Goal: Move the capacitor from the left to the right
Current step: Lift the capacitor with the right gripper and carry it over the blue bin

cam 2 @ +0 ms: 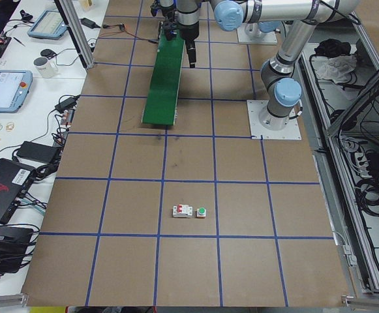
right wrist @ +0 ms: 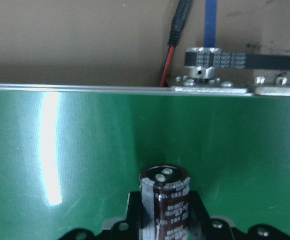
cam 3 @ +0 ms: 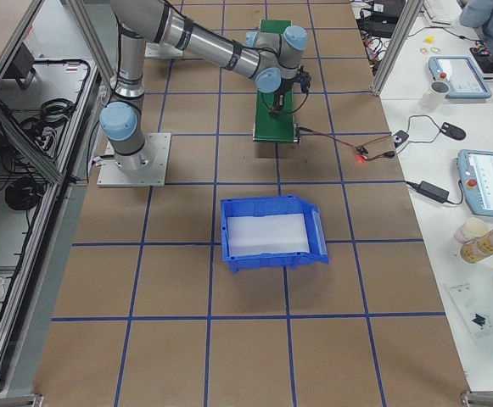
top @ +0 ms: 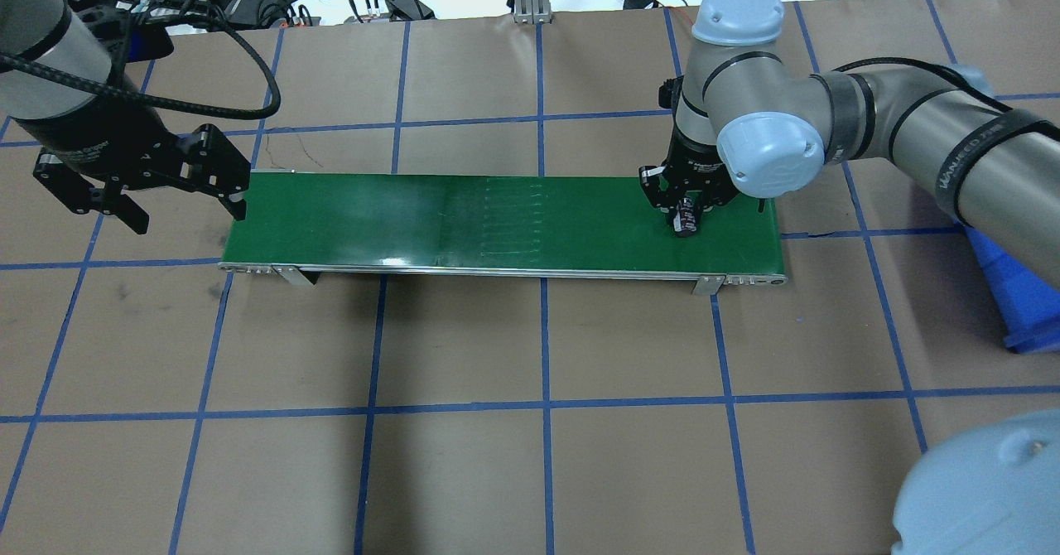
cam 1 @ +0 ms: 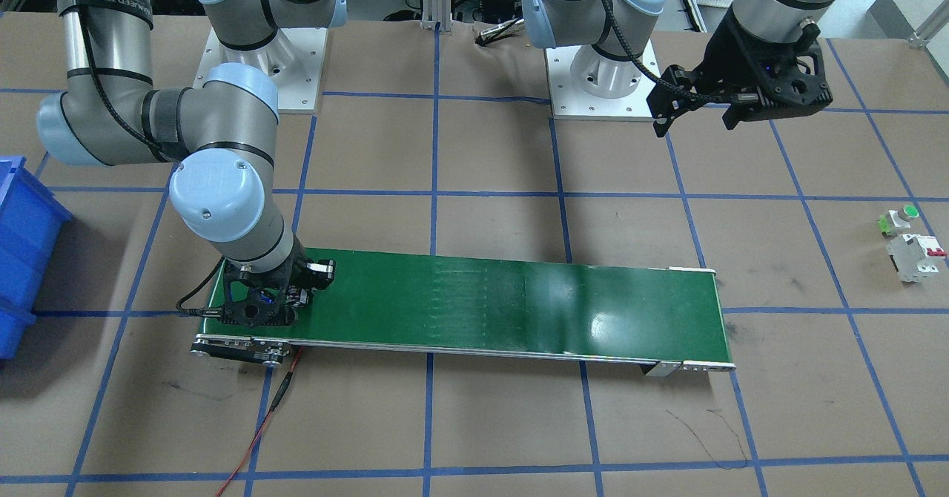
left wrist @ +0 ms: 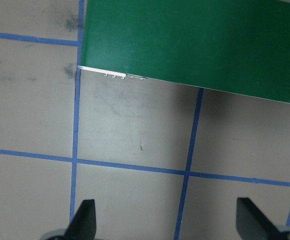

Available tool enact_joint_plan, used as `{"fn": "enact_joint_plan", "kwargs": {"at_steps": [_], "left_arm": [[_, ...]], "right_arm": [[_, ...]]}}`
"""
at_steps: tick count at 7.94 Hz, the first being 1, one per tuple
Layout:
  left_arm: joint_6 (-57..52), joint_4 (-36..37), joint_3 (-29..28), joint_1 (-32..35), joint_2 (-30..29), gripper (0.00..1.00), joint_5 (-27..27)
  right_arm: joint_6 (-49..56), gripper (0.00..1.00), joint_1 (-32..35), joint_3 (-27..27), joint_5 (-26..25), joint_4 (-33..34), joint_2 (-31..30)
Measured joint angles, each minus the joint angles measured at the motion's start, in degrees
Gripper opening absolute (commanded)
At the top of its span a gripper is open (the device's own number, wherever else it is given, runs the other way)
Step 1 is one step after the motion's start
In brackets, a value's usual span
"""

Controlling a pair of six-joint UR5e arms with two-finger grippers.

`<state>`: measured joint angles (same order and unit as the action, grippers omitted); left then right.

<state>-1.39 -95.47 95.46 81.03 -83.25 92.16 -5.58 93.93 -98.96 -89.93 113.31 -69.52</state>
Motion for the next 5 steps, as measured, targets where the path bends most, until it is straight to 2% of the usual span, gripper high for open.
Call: {"fn": "enact_joint_plan", "kwargs": {"at_steps": [2,5], "left_arm": [[0.37,0.11,-0.02,2.16,-0.35,1.0,0.25],[0.38,0.11,0.13,2.61,-0.41,1.0,0.38]], "right_arm": [[9.33,0.0,-4.64,1.09,-4.31,-0.44,-2.27],[32.28,0.0,-19.79,3.55,-5.56,-0.19,-4.96]]}}
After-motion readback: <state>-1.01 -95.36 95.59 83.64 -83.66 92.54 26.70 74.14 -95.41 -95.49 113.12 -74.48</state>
